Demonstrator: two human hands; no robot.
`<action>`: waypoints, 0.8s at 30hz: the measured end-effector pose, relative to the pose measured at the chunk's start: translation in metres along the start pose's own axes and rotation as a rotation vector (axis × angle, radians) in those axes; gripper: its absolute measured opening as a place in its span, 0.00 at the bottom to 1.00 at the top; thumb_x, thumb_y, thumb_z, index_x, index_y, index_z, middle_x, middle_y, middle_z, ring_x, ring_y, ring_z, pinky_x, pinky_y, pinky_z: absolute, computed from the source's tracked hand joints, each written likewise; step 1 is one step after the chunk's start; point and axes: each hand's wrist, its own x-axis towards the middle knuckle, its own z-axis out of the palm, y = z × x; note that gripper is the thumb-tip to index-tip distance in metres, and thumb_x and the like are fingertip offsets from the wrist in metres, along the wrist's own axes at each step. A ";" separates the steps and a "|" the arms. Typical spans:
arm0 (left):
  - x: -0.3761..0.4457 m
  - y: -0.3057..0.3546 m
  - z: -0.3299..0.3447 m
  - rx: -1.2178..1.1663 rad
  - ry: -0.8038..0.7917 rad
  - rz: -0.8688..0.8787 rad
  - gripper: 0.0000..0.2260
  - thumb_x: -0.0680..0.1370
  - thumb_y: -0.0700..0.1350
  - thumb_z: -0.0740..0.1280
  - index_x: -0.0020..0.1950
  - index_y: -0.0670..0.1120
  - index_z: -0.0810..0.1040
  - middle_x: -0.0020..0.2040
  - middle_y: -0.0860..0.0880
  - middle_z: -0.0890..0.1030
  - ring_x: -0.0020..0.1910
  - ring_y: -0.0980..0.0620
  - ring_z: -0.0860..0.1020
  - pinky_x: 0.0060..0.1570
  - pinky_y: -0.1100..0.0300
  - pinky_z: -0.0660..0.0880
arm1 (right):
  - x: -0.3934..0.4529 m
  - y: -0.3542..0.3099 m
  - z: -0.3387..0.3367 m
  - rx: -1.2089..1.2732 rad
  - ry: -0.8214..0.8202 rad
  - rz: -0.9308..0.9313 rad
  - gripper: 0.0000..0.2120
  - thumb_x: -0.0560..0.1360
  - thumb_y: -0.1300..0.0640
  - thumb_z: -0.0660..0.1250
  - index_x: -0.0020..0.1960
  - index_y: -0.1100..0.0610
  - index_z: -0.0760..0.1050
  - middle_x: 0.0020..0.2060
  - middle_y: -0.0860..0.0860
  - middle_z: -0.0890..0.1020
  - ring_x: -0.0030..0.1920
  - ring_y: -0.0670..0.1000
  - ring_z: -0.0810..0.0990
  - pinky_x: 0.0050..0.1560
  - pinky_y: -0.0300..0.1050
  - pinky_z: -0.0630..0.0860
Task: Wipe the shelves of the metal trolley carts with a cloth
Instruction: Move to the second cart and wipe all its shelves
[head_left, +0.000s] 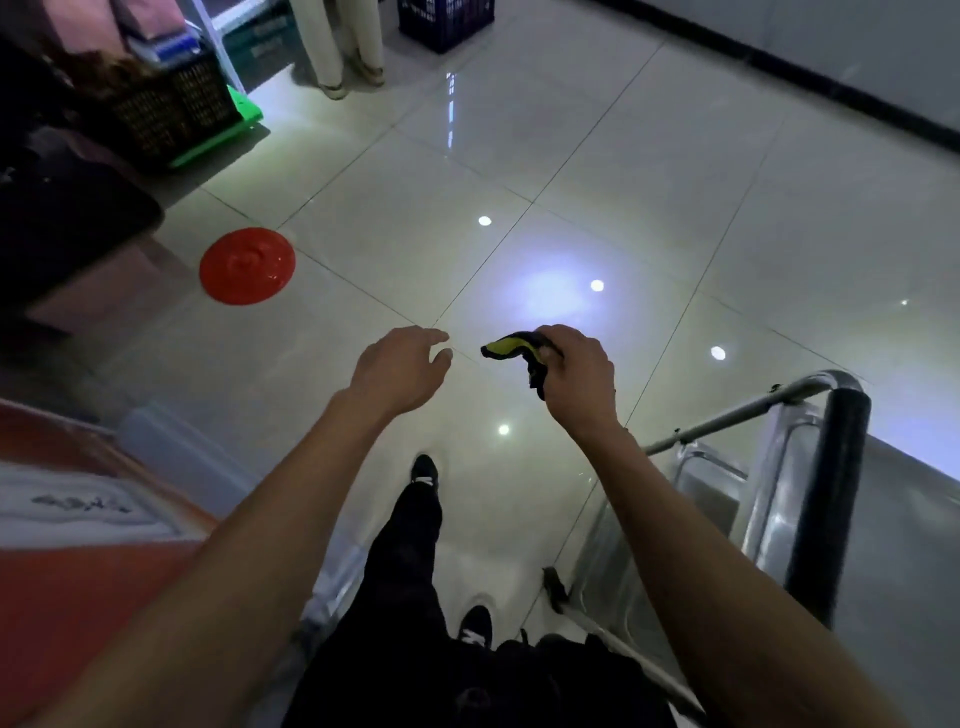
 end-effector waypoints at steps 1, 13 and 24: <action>0.027 0.001 -0.004 0.005 -0.015 0.018 0.18 0.83 0.55 0.60 0.72 0.53 0.74 0.69 0.50 0.76 0.67 0.48 0.74 0.65 0.51 0.71 | 0.023 0.000 -0.002 0.001 0.019 0.020 0.15 0.72 0.66 0.56 0.40 0.48 0.75 0.38 0.49 0.80 0.41 0.56 0.79 0.49 0.59 0.77; 0.283 0.126 -0.036 0.148 -0.216 0.416 0.20 0.84 0.57 0.57 0.74 0.54 0.71 0.73 0.52 0.73 0.71 0.49 0.71 0.65 0.52 0.68 | 0.197 0.042 -0.076 0.079 0.300 0.354 0.13 0.70 0.62 0.56 0.42 0.51 0.78 0.35 0.49 0.80 0.38 0.57 0.79 0.44 0.58 0.78; 0.448 0.350 0.017 0.342 -0.344 0.718 0.20 0.84 0.56 0.57 0.74 0.52 0.72 0.71 0.50 0.75 0.68 0.47 0.73 0.63 0.49 0.72 | 0.315 0.195 -0.192 0.190 0.592 0.592 0.16 0.67 0.62 0.55 0.42 0.47 0.78 0.33 0.46 0.81 0.38 0.52 0.80 0.46 0.56 0.78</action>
